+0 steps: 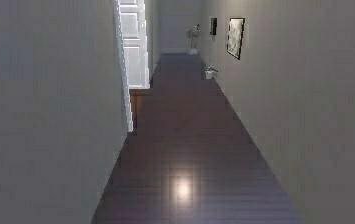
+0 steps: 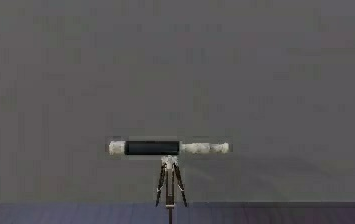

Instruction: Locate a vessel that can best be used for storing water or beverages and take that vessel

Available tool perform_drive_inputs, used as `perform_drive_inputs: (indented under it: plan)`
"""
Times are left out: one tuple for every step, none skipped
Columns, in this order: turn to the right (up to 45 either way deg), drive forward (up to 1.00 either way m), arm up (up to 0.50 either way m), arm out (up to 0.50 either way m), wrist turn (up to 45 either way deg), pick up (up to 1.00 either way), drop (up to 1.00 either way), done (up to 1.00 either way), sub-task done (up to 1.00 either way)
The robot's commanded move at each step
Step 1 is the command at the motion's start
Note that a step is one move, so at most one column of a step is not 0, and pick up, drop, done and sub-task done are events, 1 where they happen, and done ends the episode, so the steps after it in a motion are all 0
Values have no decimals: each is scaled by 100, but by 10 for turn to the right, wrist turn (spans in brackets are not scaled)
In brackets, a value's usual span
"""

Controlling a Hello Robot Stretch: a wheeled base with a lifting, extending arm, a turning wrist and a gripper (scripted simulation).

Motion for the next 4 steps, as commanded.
perform_drive_inputs:
  plan:
    - [0, 100, 0, 0, 0, 0, 0, 0, 0]
    - [0, 100, 0, 0, 0, 0, 0, 0, 0]
    - [0, 70, 0, 0, 0, 0, 0, 0, 0]
    - [-420, 0, 0, 0, 0, 0, 0, 0, 0]
